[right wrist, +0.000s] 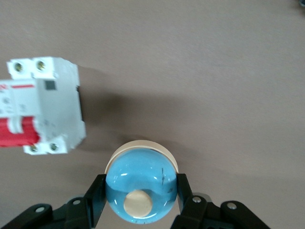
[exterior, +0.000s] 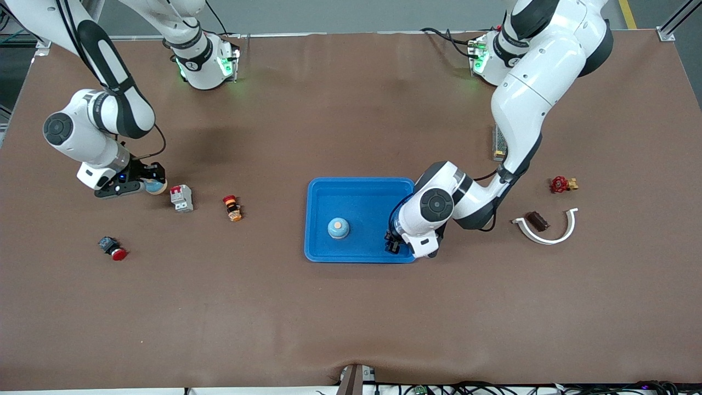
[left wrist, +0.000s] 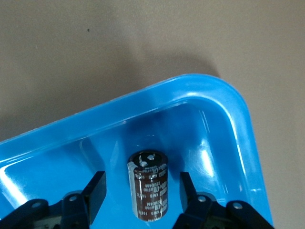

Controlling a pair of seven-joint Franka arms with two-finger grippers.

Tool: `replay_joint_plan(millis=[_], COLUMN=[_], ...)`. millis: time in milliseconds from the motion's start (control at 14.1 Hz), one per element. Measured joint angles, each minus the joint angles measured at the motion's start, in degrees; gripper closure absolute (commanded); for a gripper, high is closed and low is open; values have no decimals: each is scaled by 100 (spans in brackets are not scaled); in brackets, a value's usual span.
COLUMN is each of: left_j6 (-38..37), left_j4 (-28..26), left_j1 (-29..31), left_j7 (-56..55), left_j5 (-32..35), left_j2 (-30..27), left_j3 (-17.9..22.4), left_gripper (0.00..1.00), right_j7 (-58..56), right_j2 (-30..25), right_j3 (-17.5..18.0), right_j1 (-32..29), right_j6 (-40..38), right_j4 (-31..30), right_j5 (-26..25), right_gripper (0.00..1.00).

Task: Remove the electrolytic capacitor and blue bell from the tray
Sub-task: 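Grasp the second capacitor with the left gripper while the right gripper lowers the bell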

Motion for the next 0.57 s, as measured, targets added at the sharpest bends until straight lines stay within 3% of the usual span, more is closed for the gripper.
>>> replay_joint_plan(millis=[213,284,569], left_j6=[10,12,29], left_j4=[21,31,116], left_j1=[-4,-5,-12], left_j7=[0,0,0], left_j5=[0,0,0], left_j2=[0,0,-27], left_j3=[0,-1,-11], left_gripper=[91,100,100], right_j7=[-227,-264,-294], right_j2=[149,242,387], right_j3=[0,0,6], right_j1=[-213,-265,-312], right_j6=[167,279,588], right_j4=[-8,-16,-86], right_j5=[0,0,-1], right_gripper=[100,100,100])
